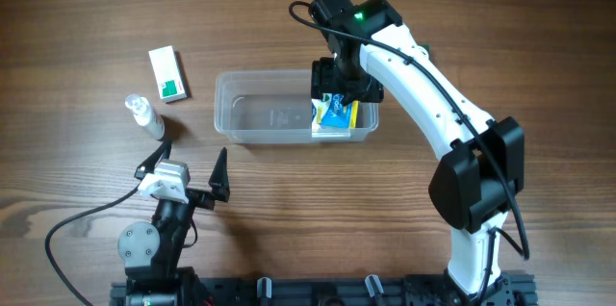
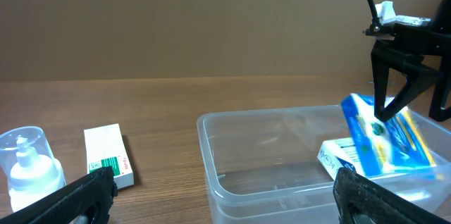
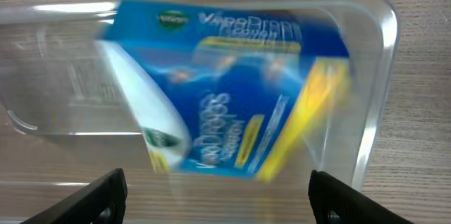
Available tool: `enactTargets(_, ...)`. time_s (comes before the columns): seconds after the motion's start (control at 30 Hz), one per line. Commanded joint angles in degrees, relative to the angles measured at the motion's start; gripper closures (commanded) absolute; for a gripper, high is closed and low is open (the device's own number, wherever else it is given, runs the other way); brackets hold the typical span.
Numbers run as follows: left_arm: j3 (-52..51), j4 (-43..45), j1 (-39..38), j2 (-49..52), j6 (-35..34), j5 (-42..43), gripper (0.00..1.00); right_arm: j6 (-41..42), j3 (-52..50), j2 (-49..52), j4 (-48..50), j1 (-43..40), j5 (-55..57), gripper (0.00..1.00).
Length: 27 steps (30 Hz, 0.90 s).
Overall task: Pack container
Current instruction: 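Place VapoDrops box into container beside Hansaplast box, release, then move right gripper to green Zam-Buk box and grasp it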
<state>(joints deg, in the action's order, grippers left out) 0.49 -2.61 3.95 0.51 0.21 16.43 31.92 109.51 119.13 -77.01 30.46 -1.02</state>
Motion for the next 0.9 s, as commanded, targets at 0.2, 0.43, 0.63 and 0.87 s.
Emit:
enactTargets(0.2,-0.17,-0.24,0.46,-0.35,0.87,0.7,0.0,1.05,-0.46,-0.04,-0.09,0.02,-0.28,0.13)
enactTargets(0.43,-0.17,-0.24,0.46,-0.35,0.87,0.7,0.0,-1.9,7.65,-2.03,-0.22,-2.82,4.24,0.06)
enactTargets(0.63,-0.17,-0.24,0.46,-0.35,0.87,0.7,0.0,-14.51,8.33,-3.63,-0.17,-15.19,8.59,0.0)
enactTargets(0.87,-0.17,-0.24,0.46,-0.35,0.87,0.7,0.0,-27.08,8.11,1.77,9.97,-27.04,6.01,0.01)
